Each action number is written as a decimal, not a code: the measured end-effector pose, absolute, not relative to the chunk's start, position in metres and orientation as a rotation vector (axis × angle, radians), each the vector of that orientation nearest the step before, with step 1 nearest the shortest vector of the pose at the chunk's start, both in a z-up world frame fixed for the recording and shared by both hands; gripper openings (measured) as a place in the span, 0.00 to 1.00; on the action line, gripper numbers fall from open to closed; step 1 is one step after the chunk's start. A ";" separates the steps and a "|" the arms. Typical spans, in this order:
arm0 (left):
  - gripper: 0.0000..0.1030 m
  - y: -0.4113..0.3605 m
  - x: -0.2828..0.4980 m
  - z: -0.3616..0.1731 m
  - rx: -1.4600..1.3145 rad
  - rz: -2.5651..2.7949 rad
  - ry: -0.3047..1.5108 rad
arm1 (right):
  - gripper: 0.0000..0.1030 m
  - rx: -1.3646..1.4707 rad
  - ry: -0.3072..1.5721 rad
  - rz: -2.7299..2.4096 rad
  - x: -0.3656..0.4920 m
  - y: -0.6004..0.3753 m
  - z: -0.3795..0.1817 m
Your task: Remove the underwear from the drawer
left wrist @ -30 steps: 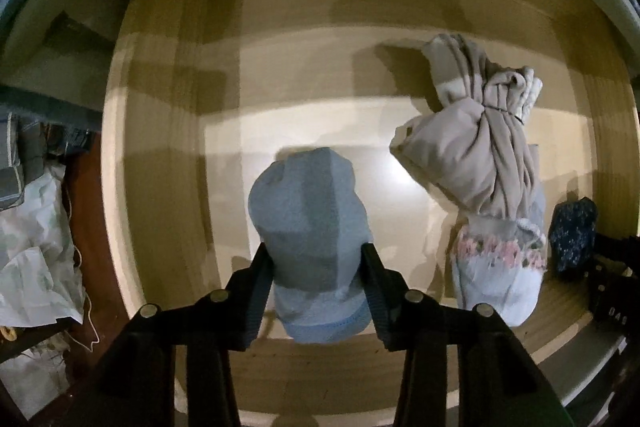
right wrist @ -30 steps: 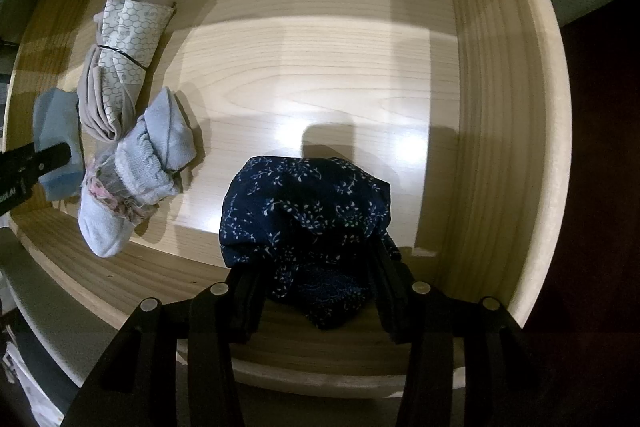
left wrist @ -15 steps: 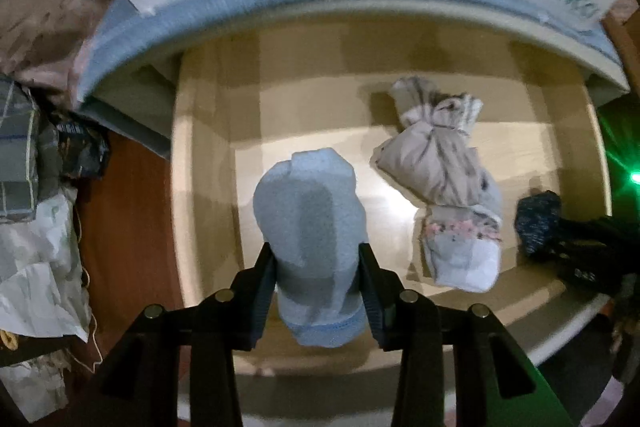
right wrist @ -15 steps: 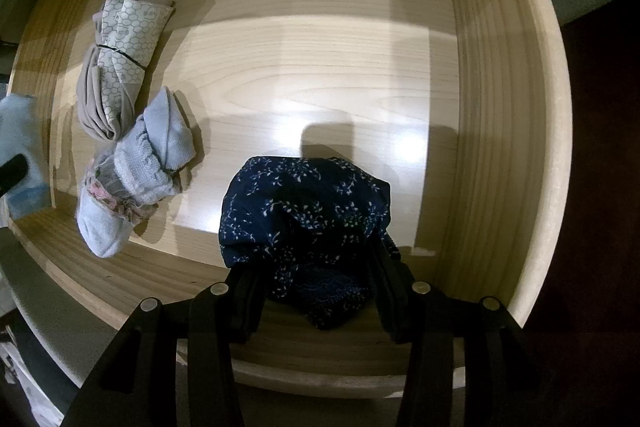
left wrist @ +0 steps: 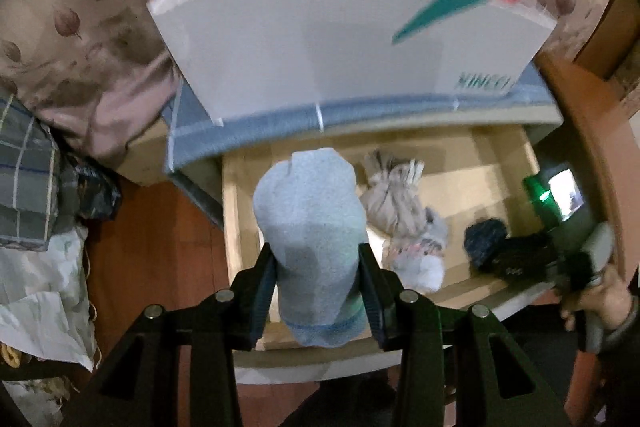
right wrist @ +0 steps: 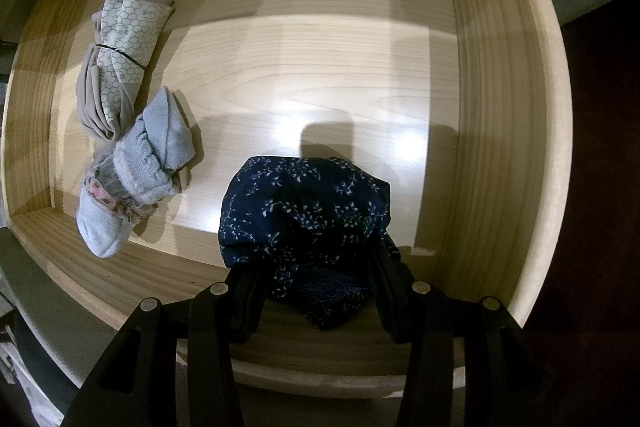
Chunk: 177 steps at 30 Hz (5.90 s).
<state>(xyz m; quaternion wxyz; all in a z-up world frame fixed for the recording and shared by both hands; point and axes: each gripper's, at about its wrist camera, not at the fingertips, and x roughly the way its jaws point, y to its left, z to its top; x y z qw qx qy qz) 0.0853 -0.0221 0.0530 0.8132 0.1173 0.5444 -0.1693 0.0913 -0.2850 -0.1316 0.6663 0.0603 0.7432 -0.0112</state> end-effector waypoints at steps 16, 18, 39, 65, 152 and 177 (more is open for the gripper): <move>0.39 -0.026 0.141 0.175 0.210 -0.326 0.890 | 0.43 0.137 1.678 -0.026 0.091 -0.285 -0.132; 0.39 -0.035 0.153 0.179 0.215 -0.324 0.878 | 0.42 0.137 1.678 -0.026 0.091 -0.285 -0.132; 0.42 -0.102 0.219 0.122 0.269 -0.340 0.970 | 0.43 0.141 1.675 -0.019 0.091 -0.286 -0.133; 0.54 -0.044 0.150 0.120 0.196 -0.342 1.007 | 0.43 0.139 1.680 -0.026 0.093 -0.288 -0.135; 0.54 -0.003 0.055 -0.056 0.026 -0.183 1.192 | 0.24 0.148 1.522 -0.064 0.075 -0.287 -0.094; 0.54 -0.005 0.054 -0.055 0.030 -0.196 1.188 | 0.71 0.009 1.694 -0.044 0.144 -0.266 -0.126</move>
